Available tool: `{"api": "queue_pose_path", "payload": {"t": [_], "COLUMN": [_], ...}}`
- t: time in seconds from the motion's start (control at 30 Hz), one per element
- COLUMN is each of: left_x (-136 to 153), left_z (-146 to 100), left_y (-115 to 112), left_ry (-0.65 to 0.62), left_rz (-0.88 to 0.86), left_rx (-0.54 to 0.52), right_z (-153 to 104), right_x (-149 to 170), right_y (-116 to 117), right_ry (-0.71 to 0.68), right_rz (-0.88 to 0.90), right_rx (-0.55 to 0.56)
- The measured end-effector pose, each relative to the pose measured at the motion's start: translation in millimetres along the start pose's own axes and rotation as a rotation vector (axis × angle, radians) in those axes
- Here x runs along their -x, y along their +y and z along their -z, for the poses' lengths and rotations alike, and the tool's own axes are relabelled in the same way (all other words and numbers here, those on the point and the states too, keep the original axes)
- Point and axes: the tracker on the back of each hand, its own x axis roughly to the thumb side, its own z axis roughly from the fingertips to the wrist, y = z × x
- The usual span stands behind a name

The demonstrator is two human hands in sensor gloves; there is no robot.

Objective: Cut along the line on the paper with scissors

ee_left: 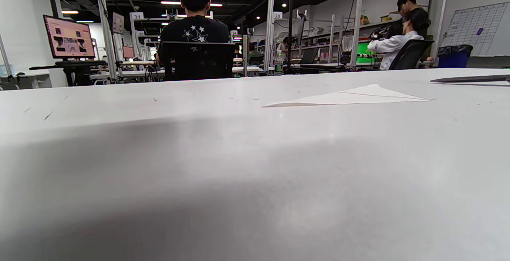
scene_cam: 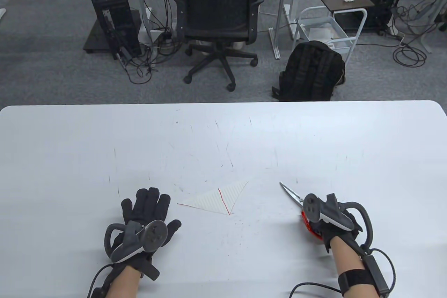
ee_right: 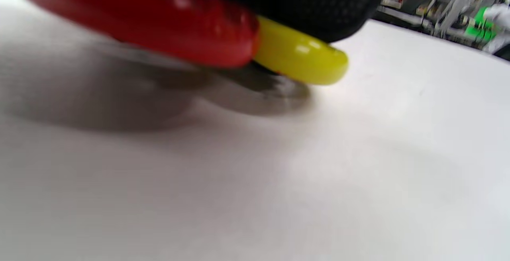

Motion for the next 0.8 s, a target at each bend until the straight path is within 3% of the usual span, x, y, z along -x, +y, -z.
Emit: {"api": "queue_pose_path", "payload": {"t": [0.13, 0.27, 0.37, 0.53, 0.67, 0.73, 0.8], "left_x": [-1.1, -5.3, -6.4, -20.8, -36.5, -44.4, -51.4], "left_z": [0.2, 0.5, 5.2, 28.9, 59.4, 77.6, 91.7], "left_y": [-0.3, -1.0, -3.5, -7.7, -12.4, -18.0, -24.8], "left_ry": [-0.001, 0.003, 0.010, 0.005, 0.009, 0.017, 0.027], "left_rz": [-0.004, 0.024, 0.014, 0.033, 0.017, -0.004, 0.051], "left_rx": [0.000, -0.005, 0.022, 0.115, 0.244, 0.320, 0.389], "right_z": [-10.0, -26.9, -38.6, -47.6, -48.0, -49.7, -47.8], "right_x": [10.5, 28.0, 32.6, 30.1, 24.2, 23.9, 24.1], "right_y": [-7.0, -11.0, -17.1, -21.4, -24.9, -24.0, -21.5], "right_ry": [0.026, 0.026, -0.018, -0.117, -0.224, -0.202, -0.214], "right_rz": [0.158, 0.545, 0.679, 1.192, 1.284, 1.271, 1.285], "right_rx": [-0.050, -0.131, -0.036, 0.120, 0.187, 0.227, 0.198]}}
